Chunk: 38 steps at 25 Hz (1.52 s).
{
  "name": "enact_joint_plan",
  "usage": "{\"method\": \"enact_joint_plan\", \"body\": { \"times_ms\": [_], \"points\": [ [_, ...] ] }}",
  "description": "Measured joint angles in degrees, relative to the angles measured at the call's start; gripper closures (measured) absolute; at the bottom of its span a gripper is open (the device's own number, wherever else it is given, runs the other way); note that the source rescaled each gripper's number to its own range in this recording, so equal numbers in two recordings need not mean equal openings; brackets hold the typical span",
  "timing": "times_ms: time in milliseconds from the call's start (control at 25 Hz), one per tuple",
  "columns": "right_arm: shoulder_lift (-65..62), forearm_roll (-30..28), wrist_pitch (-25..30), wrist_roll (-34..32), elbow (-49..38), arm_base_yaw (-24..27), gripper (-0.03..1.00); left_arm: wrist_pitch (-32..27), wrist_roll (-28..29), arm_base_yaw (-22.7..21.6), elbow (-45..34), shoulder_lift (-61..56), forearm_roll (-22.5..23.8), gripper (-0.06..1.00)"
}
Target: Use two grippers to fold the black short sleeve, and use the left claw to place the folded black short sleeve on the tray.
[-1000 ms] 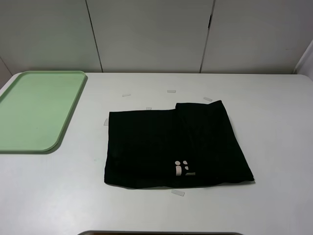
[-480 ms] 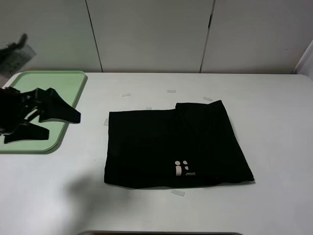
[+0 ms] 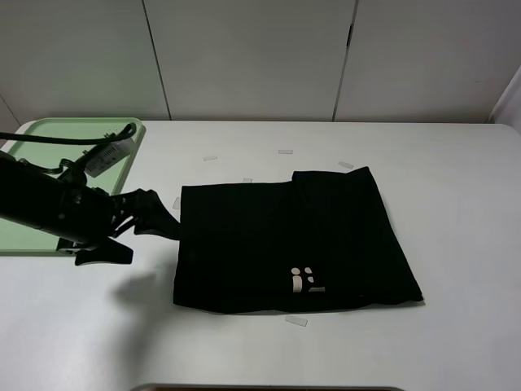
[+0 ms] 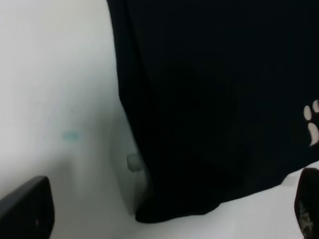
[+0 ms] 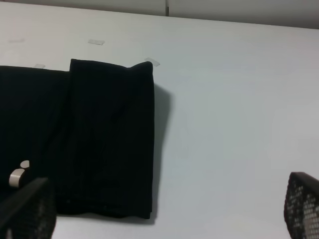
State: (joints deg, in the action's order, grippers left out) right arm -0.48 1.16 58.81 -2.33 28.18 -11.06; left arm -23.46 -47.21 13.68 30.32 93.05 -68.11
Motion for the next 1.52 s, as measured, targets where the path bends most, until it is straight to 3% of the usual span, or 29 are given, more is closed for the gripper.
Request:
{"method": "enact_joint_plan", "body": {
  "times_ms": [520,720,800,920,1040,1120,1320,1400,1520],
  "points": [
    [0.0,-0.1,0.0,0.0,0.0,0.0,-0.03,4.0,-9.8,7.0,5.8,13.0,-12.0,0.01],
    [0.0,-0.1,0.0,0.0,0.0,0.0,-0.03,2.5,-10.8,9.3,10.7,17.3,-13.9,0.06],
    [0.0,-0.1,0.0,0.0,0.0,0.0,-0.03,2.4,-10.9,10.2,11.9,18.5,-14.3,0.16],
    [0.0,-0.1,0.0,0.0,0.0,0.0,-0.03,3.3,-11.0,10.6,12.1,19.5,-14.2,0.45],
    [0.0,-0.1,0.0,0.0,0.0,0.0,-0.03,3.7,-11.0,10.6,12.0,20.3,-12.6,0.81],
    [0.0,-0.1,0.0,0.0,0.0,0.0,-0.03,3.6,-11.0,10.6,12.0,20.4,-11.4,0.90],
    [0.0,-0.1,0.0,0.0,0.0,0.0,-0.03,2.7,-10.1,9.3,12.0,17.5,-6.9,0.92],
    [0.0,-0.1,0.0,0.0,0.0,0.0,-0.03,2.0,-7.0,7.5,11.9,14.7,-1.5,0.92],
    [0.0,-0.1,0.0,0.0,0.0,0.0,-0.03,0.9,1.2,4.4,11.9,10.6,10.4,0.92]
  ]
}}
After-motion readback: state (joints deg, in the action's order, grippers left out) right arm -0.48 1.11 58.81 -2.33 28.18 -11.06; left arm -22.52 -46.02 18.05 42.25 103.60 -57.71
